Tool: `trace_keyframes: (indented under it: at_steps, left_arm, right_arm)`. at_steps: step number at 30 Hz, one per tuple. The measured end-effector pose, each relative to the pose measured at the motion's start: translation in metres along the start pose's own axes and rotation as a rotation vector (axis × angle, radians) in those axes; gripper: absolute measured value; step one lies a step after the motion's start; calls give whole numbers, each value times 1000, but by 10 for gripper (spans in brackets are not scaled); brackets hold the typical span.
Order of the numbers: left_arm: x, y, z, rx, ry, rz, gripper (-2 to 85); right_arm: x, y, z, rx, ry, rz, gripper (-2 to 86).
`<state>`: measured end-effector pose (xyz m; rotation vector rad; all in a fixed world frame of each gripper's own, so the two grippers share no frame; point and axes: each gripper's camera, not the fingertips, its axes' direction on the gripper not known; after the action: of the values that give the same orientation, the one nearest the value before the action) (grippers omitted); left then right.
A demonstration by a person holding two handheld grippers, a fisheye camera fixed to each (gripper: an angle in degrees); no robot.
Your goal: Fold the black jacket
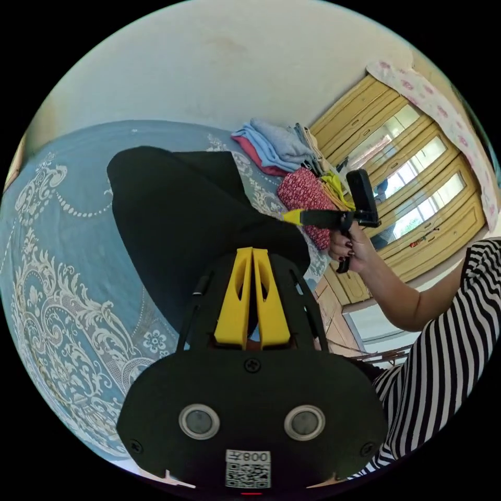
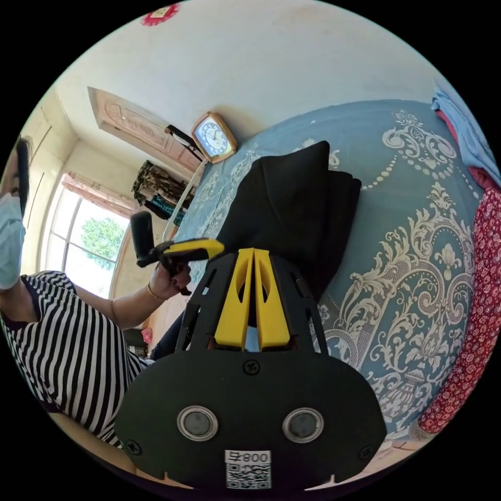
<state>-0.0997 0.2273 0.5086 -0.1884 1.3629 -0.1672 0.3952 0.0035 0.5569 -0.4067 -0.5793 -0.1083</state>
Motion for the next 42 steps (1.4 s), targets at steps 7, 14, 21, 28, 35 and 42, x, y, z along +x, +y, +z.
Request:
trace_keyframes:
  at_steps: [7, 14, 21, 28, 35, 42]
  left_arm:
    - [-75, -48, 27, -171, -98, -116, 1]
    - [-86, -68, 7, -200, -128, -58, 2]
    - [-111, -85, -29, -188, -76, -24, 8]
    - [-160, -44, -142, 16, 47, -203, 82]
    - [-224, 10, -161, -68, 250, -506, 221]
    - [-266, 0, -155, -63, 444, -588, 239]
  right_arm:
    - [19, 30, 31, -77, 138, 117, 1]
    - [-28, 39, -7, 160, 245, 18, 1]
    - [14, 51, 78, -92, 218, 95, 2]
    - [52, 83, 48, 74, -13, 242, 11]
    - [75, 113, 32, 208, -144, 327, 94]
    - [100, 129, 22, 197, -24, 419, 191]
